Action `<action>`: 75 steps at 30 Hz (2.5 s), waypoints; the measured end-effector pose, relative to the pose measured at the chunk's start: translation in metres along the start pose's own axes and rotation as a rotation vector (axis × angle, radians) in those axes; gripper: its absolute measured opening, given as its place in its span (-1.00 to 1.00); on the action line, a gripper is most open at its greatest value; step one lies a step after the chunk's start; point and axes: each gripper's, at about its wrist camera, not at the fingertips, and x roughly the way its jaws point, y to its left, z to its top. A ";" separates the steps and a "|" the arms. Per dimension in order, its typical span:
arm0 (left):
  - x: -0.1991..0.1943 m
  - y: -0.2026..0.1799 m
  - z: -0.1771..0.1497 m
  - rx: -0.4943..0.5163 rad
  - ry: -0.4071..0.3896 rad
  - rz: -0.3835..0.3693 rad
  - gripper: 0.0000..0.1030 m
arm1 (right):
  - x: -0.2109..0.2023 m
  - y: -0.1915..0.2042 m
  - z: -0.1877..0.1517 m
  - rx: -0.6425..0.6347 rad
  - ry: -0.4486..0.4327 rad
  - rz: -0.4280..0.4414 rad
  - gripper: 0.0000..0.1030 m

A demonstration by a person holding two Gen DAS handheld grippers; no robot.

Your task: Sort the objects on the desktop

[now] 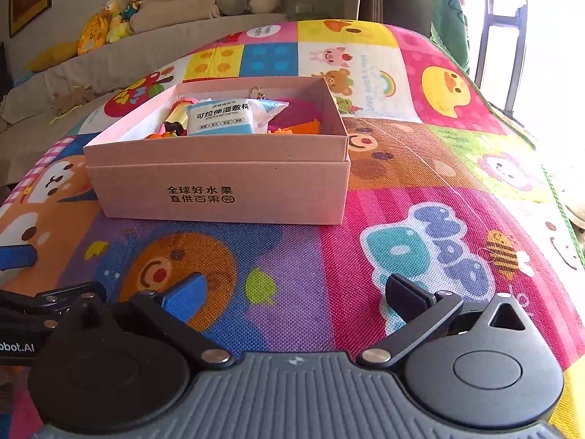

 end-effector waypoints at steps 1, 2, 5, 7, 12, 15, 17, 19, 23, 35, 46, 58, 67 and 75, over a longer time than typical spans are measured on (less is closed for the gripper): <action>0.000 0.000 0.000 0.000 0.000 0.000 1.00 | 0.000 0.001 0.000 -0.002 0.000 -0.002 1.00; 0.000 0.000 0.000 -0.001 0.000 0.000 1.00 | 0.000 0.000 0.000 -0.002 0.000 -0.001 1.00; 0.000 0.000 0.000 -0.001 0.000 0.000 1.00 | 0.000 0.001 0.000 -0.002 0.000 -0.002 1.00; 0.000 0.000 0.000 -0.001 0.000 0.000 1.00 | 0.000 0.000 0.000 -0.001 0.000 -0.001 1.00; 0.000 0.000 0.000 -0.001 0.000 0.000 1.00 | 0.000 0.000 0.000 -0.003 0.000 -0.002 1.00; 0.000 0.000 0.000 -0.001 0.000 0.000 1.00 | 0.000 0.000 0.000 -0.002 0.000 -0.002 1.00; 0.000 0.000 0.000 -0.001 0.000 0.000 1.00 | 0.000 0.001 0.000 -0.002 0.000 -0.002 1.00; 0.000 0.000 0.000 -0.001 0.000 0.000 1.00 | 0.000 0.001 0.000 -0.002 0.000 -0.001 1.00; 0.000 0.000 0.000 -0.001 0.000 0.000 1.00 | 0.000 0.001 0.000 -0.002 0.000 -0.001 1.00; 0.000 0.000 0.000 -0.002 0.000 0.000 1.00 | 0.000 0.001 0.000 -0.002 0.000 -0.001 1.00; 0.000 0.000 0.000 -0.002 0.000 -0.001 1.00 | 0.000 0.000 0.000 -0.002 -0.001 -0.001 1.00; 0.000 0.000 0.000 -0.002 0.000 -0.001 1.00 | 0.000 0.001 0.000 -0.002 -0.001 -0.001 1.00; 0.000 0.001 0.000 -0.003 0.000 -0.001 1.00 | 0.000 0.000 0.000 -0.002 -0.001 -0.001 1.00; 0.000 0.001 0.000 -0.003 0.000 -0.001 1.00 | 0.000 0.000 0.000 -0.002 -0.001 -0.001 1.00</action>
